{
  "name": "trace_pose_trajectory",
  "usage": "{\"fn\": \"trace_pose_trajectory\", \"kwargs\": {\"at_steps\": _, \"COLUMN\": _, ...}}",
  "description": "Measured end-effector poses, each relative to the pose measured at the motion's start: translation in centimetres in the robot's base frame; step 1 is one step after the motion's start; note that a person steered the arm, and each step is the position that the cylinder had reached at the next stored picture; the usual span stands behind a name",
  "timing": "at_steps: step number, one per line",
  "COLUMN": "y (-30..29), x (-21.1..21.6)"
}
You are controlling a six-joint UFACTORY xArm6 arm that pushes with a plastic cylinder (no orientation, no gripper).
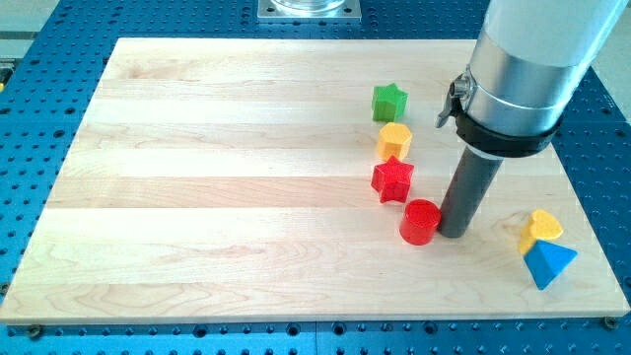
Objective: Push the yellow heart to the bottom of the red circle
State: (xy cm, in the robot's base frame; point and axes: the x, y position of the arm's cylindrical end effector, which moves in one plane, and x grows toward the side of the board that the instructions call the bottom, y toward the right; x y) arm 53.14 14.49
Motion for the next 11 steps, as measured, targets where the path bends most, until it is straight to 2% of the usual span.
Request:
{"fn": "trace_pose_trajectory", "kwargs": {"at_steps": 1, "y": -1.1, "x": 0.0}}
{"fn": "trace_pose_trajectory", "kwargs": {"at_steps": 2, "y": 1.6, "x": -1.6}}
{"fn": "trace_pose_trajectory", "kwargs": {"at_steps": 3, "y": 9.5, "x": -4.3}}
{"fn": "trace_pose_trajectory", "kwargs": {"at_steps": 4, "y": 12.6, "x": -3.3}}
{"fn": "trace_pose_trajectory", "kwargs": {"at_steps": 5, "y": 12.6, "x": -0.1}}
{"fn": "trace_pose_trajectory", "kwargs": {"at_steps": 6, "y": 8.7, "x": 2.2}}
{"fn": "trace_pose_trajectory", "kwargs": {"at_steps": 8, "y": 0.2, "x": 3.2}}
{"fn": "trace_pose_trajectory", "kwargs": {"at_steps": 10, "y": 3.4, "x": 4.5}}
{"fn": "trace_pose_trajectory", "kwargs": {"at_steps": 11, "y": 2.5, "x": 5.8}}
